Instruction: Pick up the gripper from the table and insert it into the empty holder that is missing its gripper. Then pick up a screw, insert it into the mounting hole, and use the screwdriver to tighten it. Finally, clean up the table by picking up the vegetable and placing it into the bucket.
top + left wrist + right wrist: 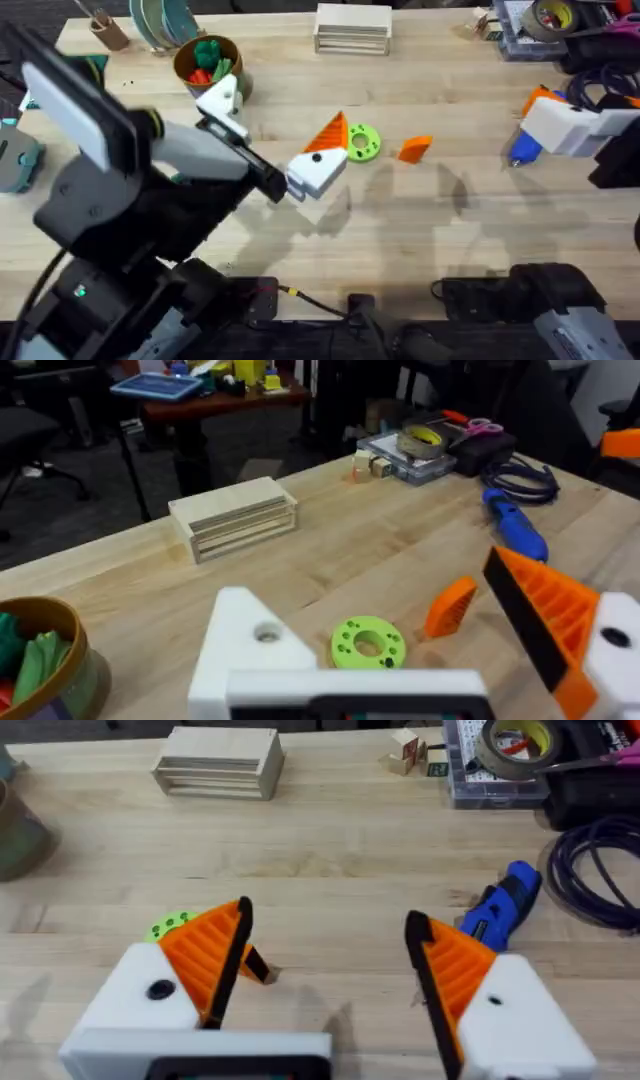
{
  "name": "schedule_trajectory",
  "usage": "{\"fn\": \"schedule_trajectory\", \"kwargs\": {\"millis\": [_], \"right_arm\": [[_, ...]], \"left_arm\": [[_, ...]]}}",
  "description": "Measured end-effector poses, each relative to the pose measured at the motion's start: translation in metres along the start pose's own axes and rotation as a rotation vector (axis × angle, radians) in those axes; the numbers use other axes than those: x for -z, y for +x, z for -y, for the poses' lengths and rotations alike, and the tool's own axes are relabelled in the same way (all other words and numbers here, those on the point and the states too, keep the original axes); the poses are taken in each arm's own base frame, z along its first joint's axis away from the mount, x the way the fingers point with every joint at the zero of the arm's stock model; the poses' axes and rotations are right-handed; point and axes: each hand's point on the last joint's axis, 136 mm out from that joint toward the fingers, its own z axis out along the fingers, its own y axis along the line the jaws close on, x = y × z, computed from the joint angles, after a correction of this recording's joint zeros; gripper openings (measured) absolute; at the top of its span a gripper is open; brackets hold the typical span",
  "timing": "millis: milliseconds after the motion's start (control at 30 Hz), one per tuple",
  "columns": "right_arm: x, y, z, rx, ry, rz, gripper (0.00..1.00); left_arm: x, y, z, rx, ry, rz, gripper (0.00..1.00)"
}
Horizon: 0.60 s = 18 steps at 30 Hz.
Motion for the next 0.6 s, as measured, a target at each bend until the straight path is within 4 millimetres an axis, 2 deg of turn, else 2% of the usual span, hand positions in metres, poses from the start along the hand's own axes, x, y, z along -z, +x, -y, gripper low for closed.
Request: {"fn": "schedule_trajectory", "kwargs": {"millis": [233,500,600], "right_arm": [[0.0,0.0,0.0,0.0,0.0,0.0,0.991],[0.0,0.0,0.0,0.0,0.0,0.0,0.991],[0.0,0.0,0.0,0.0,0.0,0.0,0.991]], "left_arm": [[0.007,0.019,0.0,-0.008,0.003,0.059,0.993],[0.014,0.036,0.002,-0.031,0.017,0.207,0.993],[0.015,0.046,0.003,-0.031,0.021,0.202,0.993]]}}
